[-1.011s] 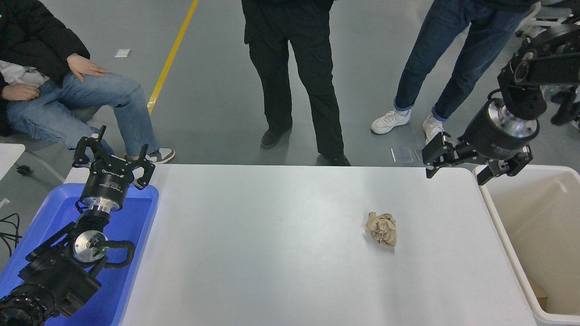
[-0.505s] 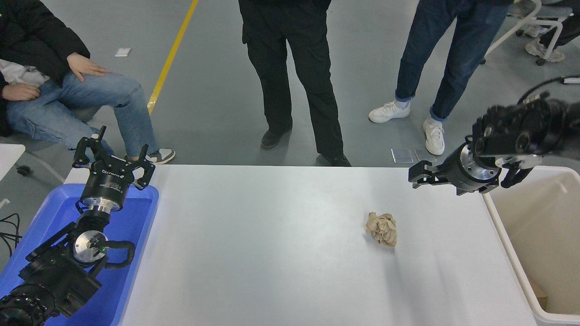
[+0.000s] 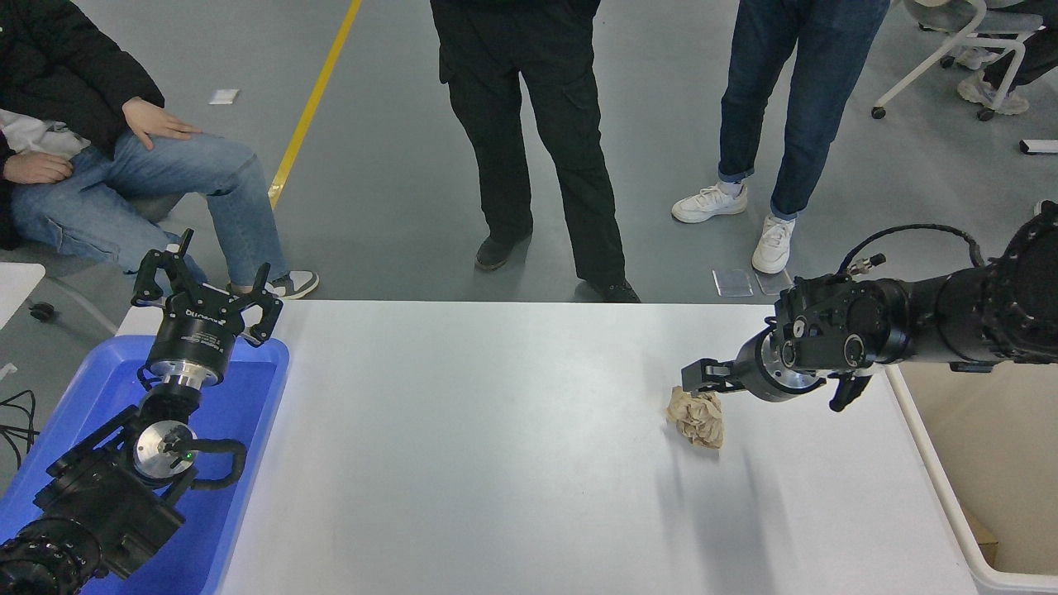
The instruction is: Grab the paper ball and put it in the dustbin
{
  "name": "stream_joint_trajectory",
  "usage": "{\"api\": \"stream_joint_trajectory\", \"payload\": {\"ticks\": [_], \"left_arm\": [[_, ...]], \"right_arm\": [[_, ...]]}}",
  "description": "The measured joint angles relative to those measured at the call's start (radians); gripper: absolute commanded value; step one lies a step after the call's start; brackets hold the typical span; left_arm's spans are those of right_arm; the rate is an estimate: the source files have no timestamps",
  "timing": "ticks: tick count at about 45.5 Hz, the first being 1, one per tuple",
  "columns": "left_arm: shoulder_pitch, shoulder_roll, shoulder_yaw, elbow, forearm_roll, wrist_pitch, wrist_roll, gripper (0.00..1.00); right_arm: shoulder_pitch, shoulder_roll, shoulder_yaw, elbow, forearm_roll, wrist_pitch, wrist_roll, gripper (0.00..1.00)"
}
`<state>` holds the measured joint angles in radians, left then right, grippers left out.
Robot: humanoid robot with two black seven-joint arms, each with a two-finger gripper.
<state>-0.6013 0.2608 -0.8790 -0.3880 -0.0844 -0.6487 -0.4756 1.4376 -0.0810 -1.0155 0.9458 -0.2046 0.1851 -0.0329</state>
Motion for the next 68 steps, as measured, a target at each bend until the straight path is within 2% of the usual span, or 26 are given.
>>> {"api": "stream_joint_trajectory", "payload": {"ticks": [34,45,51,53,57,62,63,68], "left_arm": [[0.0,0.0,0.0,0.0,0.0,0.0,0.0,0.98],[0.0,0.0,0.0,0.0,0.0,0.0,-0.001,0.98],[0.0,0.0,0.0,0.0,0.0,0.0,-0.001,0.98],[0.0,0.0,0.0,0.0,0.0,0.0,-0.001,0.98],[0.0,0.0,0.0,0.0,0.0,0.0,-0.001,0.98],[0.0,0.0,0.0,0.0,0.0,0.0,-0.001,0.98],[0.0,0.0,0.0,0.0,0.0,0.0,-0.001,0.98],[0.0,0.0,0.0,0.0,0.0,0.0,-0.001,0.98]], "right_arm": [[-0.23,0.074,0.047,-0.311,-0.165,-0.007,0.0,0.99],[-0.266,0.079,0.046,-0.343,-0.196,-0.008,0.0,0.94],[-0.276,0.08,0.047,-0.349,-0.211,-0.01,0.0,0.76],[-0.279,0.08,0.047,-0.349,-0.214,-0.01,0.0,0.64],[-0.282,0.08,0.05,-0.349,-0.216,-0.01,-0.001,0.33],[-0.283,0.08,0.053,-0.346,-0.214,-0.003,-0.001,0.03],[-0.283,0.08,0.053,-0.345,-0.213,-0.002,-0.001,0.0],[-0.28,0.077,0.056,-0.331,-0.197,0.008,-0.005,0.0]]}}
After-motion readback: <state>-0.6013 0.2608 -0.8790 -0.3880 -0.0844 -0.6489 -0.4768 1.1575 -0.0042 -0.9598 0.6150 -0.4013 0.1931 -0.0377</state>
